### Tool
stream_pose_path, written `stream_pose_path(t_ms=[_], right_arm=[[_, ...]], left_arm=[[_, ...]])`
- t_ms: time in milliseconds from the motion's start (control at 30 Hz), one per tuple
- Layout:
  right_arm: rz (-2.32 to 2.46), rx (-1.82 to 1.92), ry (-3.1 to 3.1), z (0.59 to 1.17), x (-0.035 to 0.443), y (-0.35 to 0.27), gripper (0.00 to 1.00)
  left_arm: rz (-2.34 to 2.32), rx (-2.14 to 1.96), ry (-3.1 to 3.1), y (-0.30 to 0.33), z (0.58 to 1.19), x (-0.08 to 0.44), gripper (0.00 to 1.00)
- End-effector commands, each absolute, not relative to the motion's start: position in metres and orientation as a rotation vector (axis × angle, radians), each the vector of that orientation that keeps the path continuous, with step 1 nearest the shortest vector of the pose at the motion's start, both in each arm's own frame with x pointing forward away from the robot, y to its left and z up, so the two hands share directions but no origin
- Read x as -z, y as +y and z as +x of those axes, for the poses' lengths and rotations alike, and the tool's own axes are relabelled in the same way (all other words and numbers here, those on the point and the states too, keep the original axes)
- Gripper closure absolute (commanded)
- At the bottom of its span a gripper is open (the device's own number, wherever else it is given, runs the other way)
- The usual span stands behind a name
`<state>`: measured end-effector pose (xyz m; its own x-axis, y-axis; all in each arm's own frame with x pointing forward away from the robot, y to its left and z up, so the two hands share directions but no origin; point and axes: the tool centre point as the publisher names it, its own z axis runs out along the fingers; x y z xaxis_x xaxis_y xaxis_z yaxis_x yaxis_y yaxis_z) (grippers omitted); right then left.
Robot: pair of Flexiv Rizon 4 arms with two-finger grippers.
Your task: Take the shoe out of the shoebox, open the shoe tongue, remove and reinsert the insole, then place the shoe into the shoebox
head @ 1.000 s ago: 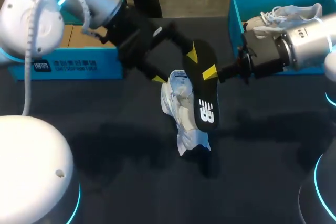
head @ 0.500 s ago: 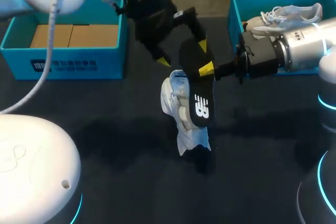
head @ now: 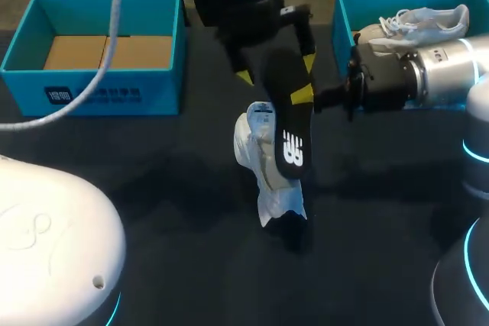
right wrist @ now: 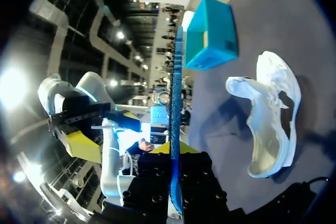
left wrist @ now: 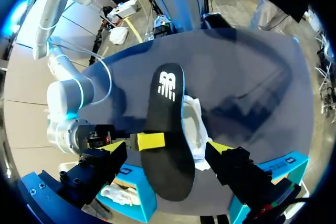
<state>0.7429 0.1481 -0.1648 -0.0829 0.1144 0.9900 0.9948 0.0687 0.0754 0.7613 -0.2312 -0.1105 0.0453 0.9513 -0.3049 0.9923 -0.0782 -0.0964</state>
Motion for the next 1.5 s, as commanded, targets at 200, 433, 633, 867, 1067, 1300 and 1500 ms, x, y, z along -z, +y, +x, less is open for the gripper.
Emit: stream_pose_path(t_ms=[200,433,633,867,1067,1300,1500], right_arm=[[-1.225,1.155,-1.406,0.739,0.17,0.149,1.0],[-1.241,1.119,-1.406,0.739,0.175,0.148,1.0],[-1.253,1.103,-1.41,0.738,0.175,0.147,1.0],[-1.257,1.098,-1.412,0.737,0.176,0.148,1.0],[-1.257,1.102,-1.409,0.738,0.175,0.148,1.0],[-1.256,1.099,-1.411,0.737,0.175,0.149,1.0],[-1.251,1.096,-1.412,0.738,0.176,0.149,1.0]], left_arm=[[2.299,0.209,2.161,-0.241,0.762,0.111,0.0],[2.312,0.174,2.174,-0.24,0.756,0.11,0.0],[2.27,0.166,2.184,-0.238,0.76,0.113,0.0],[2.259,0.181,2.184,-0.242,0.763,0.115,0.0],[2.254,0.18,2.165,-0.245,0.766,0.118,0.0],[2.249,0.187,2.146,-0.25,0.765,0.117,0.0],[2.225,0.23,2.128,-0.252,0.765,0.116,0.0]])
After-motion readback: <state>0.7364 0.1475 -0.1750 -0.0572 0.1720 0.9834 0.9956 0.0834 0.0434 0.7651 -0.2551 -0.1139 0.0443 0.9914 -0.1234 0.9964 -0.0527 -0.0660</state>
